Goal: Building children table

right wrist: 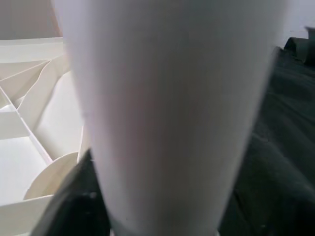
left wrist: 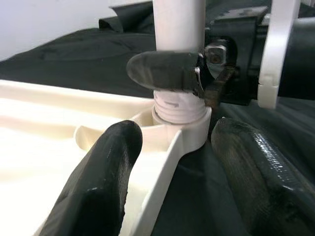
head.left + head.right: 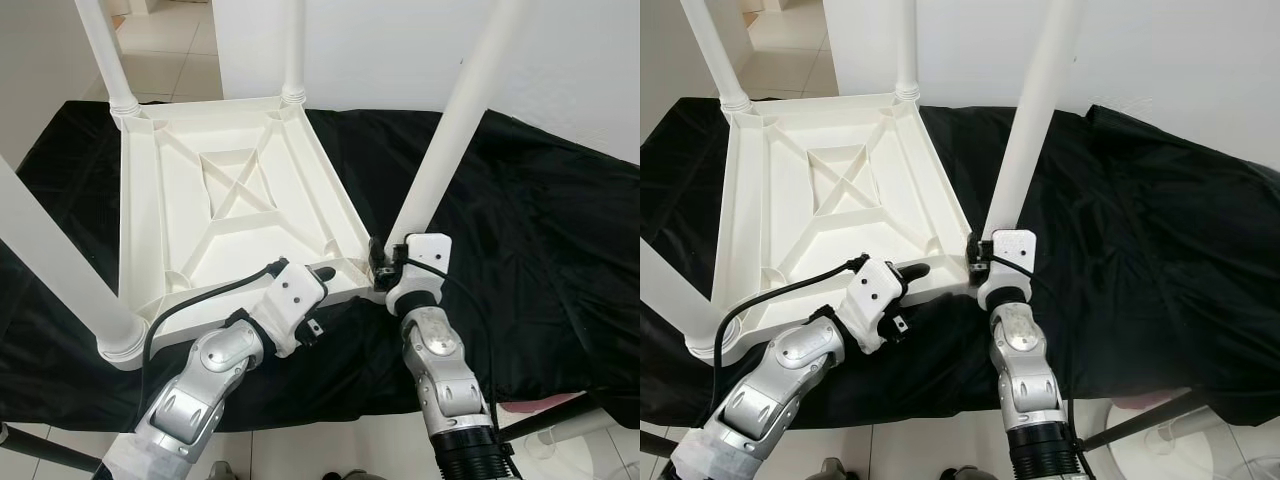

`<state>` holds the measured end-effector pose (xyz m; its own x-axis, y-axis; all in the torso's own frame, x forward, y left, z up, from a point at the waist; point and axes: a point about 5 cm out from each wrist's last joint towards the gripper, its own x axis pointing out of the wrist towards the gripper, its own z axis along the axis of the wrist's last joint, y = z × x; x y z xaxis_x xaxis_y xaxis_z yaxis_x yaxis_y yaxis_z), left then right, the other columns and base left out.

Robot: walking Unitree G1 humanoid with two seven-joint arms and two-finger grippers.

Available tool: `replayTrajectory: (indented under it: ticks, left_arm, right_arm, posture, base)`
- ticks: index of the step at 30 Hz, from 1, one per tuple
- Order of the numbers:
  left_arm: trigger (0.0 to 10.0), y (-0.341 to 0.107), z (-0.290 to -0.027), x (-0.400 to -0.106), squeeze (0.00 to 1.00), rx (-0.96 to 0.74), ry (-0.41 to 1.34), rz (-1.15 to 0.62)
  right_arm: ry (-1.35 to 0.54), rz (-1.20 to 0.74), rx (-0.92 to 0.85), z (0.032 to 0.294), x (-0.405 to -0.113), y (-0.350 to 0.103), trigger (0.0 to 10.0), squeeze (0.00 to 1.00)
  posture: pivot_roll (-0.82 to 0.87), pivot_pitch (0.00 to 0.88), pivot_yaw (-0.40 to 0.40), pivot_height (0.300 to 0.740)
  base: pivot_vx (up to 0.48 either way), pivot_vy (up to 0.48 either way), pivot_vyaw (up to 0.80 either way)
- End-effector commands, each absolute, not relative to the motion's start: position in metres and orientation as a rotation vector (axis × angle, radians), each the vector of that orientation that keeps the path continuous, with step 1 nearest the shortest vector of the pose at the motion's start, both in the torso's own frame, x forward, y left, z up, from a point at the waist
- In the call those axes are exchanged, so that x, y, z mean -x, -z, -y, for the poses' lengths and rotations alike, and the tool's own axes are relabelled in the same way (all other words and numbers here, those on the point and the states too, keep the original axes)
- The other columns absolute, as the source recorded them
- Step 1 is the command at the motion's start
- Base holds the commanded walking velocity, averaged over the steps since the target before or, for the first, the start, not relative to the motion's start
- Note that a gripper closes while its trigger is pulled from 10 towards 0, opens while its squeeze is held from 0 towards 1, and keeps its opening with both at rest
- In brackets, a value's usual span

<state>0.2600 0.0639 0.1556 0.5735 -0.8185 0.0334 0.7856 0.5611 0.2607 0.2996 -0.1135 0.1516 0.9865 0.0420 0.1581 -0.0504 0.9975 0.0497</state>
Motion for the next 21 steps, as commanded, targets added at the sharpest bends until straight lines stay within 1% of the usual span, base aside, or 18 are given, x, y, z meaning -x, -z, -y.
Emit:
replayTrajectory:
  ticks: [1, 6, 7, 10, 11, 12, 13, 14, 21]
  left_arm:
    - [10.0, -0.154, -0.065, -0.261, 0.00, -0.242, 0.960, 0.155]
    - [10.0, -0.153, -0.065, -0.260, 0.00, -0.233, 0.968, 0.151]
    - [10.0, -0.152, -0.062, -0.259, 0.00, -0.219, 0.987, 0.148]
    - [10.0, -0.152, -0.060, -0.259, 0.00, -0.204, 1.001, 0.147]
    - [10.0, -0.152, -0.060, -0.259, 0.00, -0.209, 1.007, 0.151]
    - [10.0, -0.152, -0.060, -0.259, 0.00, -0.209, 1.007, 0.151]
    - [10.0, -0.153, -0.059, -0.259, 0.00, -0.216, 1.014, 0.157]
    - [10.0, -0.153, -0.060, -0.260, 0.00, -0.214, 1.028, 0.158]
    - [10.0, -0.153, -0.063, -0.262, 0.00, -0.198, 1.106, 0.144]
  right_arm:
    - [-0.057, 0.137, -0.069, 0.112, -0.295, -0.147, 10.0, 1.00]
    - [-0.095, 0.145, -0.056, 0.114, -0.295, -0.148, 10.0, 1.00]
    - [-0.140, 0.154, -0.064, 0.117, -0.293, -0.148, 10.0, 1.00]
    - [-0.164, 0.158, -0.038, 0.120, -0.293, -0.149, 10.0, 1.00]
    - [-0.170, 0.156, -0.048, 0.121, -0.293, -0.148, 10.0, 0.86]
    - [-0.170, 0.156, -0.048, 0.121, -0.293, -0.148, 10.0, 0.86]
    - [-0.177, 0.153, -0.055, 0.122, -0.293, -0.148, 10.0, 0.49]
    - [-0.196, 0.148, -0.069, 0.124, -0.293, -0.146, 10.0, 0.00]
    - [-0.285, 0.139, -0.049, 0.134, -0.294, -0.140, 10.0, 0.00]
  posture:
    - [-0.05, 0.067, -0.054, 0.740]
    - [-0.06, 0.061, -0.055, 0.740]
    - [-0.07, 0.057, -0.049, 0.740]
    - [-0.07, 0.053, -0.046, 0.740]
    - [-0.07, 0.045, -0.040, 0.740]
    - [-0.07, 0.045, -0.040, 0.740]
    - [-0.07, 0.045, -0.040, 0.740]
    - [-0.08, 0.033, -0.027, 0.740]
    - [-0.08, 0.000, -0.011, 0.740]
  base:
    - [0.000, 0.000, 0.00]
    - [0.000, 0.000, 0.00]
    - [0.000, 0.000, 0.00]
    - [0.000, 0.000, 0.00]
    - [0.000, 0.000, 0.00]
    - [0.000, 0.000, 0.00]
    - [0.000, 0.000, 0.00]
    - [0.000, 0.000, 0.00]
    - [0.000, 0.000, 0.00]
